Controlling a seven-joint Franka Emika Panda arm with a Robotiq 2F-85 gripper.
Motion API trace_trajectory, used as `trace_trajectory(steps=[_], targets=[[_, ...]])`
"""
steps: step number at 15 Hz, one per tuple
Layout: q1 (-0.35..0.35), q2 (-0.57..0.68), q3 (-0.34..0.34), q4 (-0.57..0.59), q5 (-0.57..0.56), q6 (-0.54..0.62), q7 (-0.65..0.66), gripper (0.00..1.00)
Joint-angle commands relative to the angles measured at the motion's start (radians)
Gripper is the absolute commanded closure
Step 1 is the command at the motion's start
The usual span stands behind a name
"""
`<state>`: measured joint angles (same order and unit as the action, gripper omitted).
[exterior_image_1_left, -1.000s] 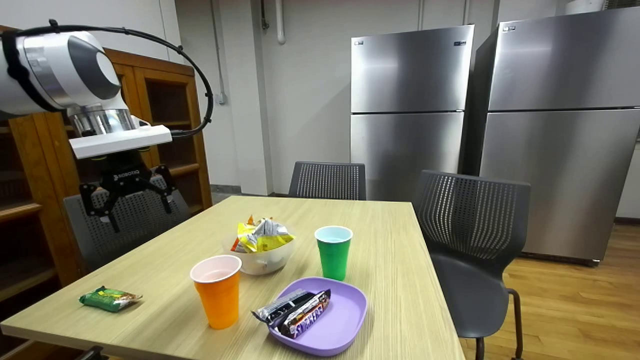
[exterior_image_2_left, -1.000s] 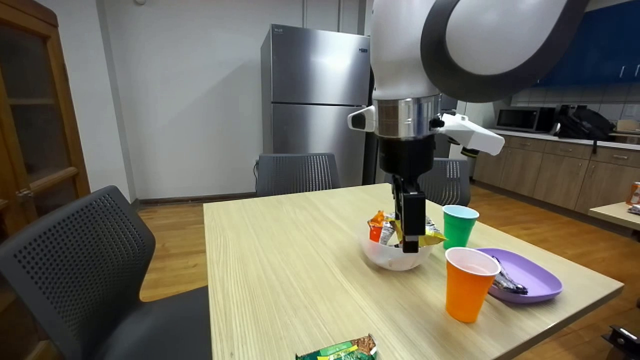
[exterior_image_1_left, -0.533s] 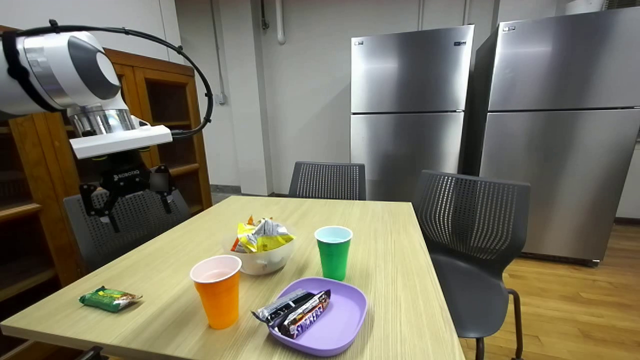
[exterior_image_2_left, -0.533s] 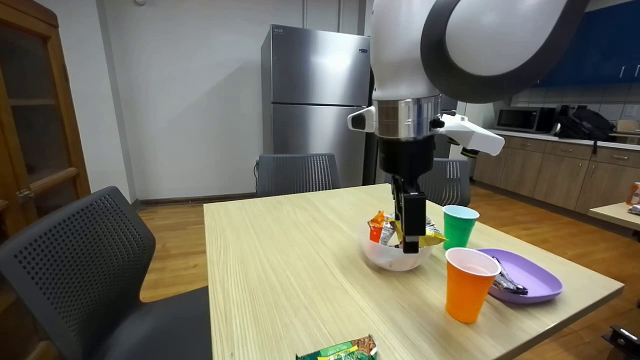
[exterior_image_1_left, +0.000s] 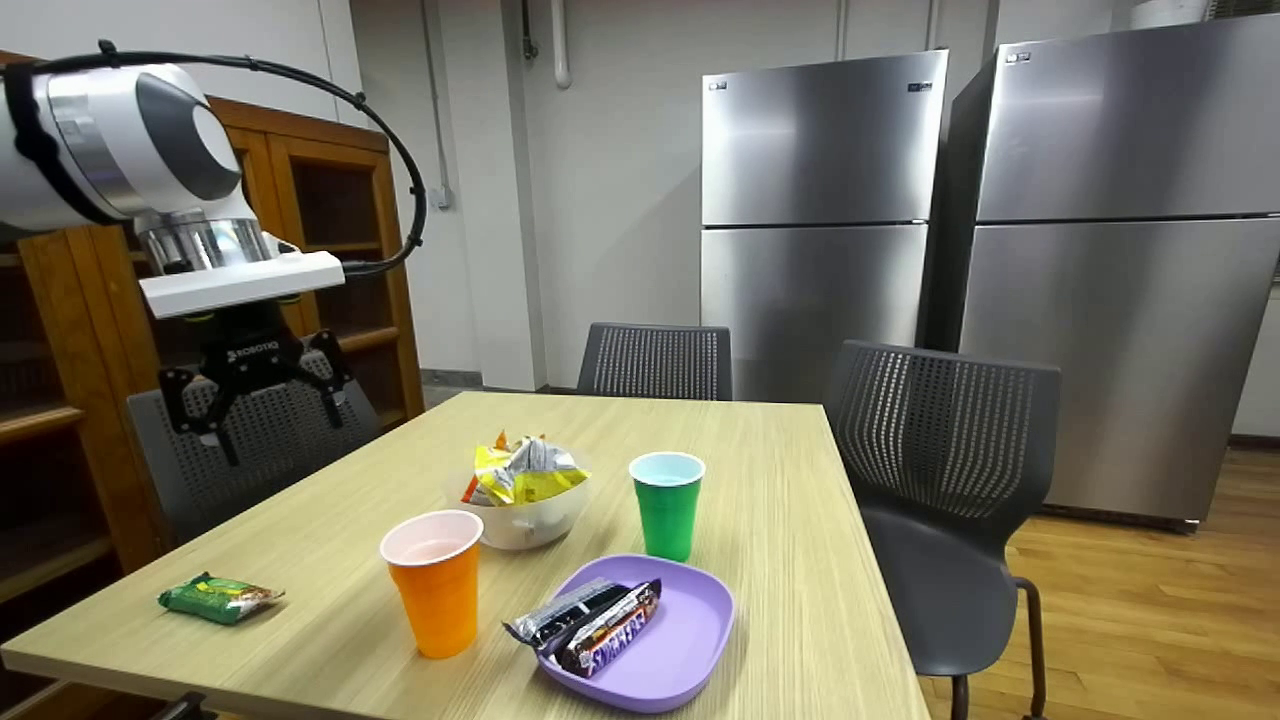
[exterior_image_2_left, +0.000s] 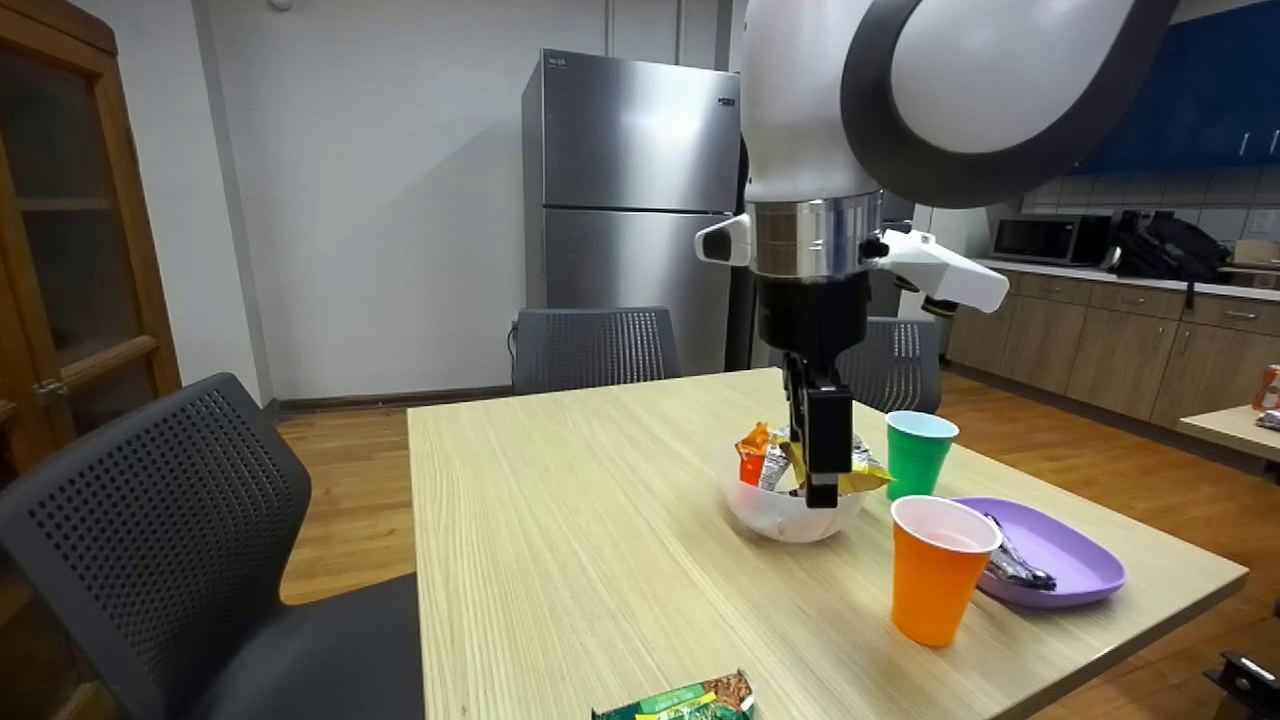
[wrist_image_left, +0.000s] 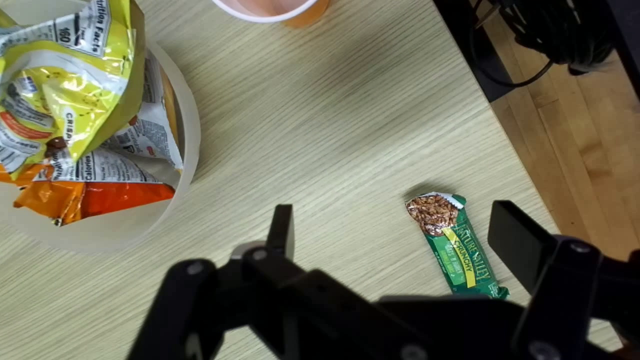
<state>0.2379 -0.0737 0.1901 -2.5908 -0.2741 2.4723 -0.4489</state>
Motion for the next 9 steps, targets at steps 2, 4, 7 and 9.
trace_trajectory(steps=[2,4,7,9], targets=[[0.011,0.002,0.027,0.007,-0.026,0.007,-0.003,0.0],[0.019,0.011,0.038,0.012,-0.032,0.01,-0.004,0.0],[0.032,0.03,0.054,0.021,-0.051,0.028,0.0,0.0],[0.038,0.047,0.06,0.029,-0.07,0.047,0.001,0.0]])
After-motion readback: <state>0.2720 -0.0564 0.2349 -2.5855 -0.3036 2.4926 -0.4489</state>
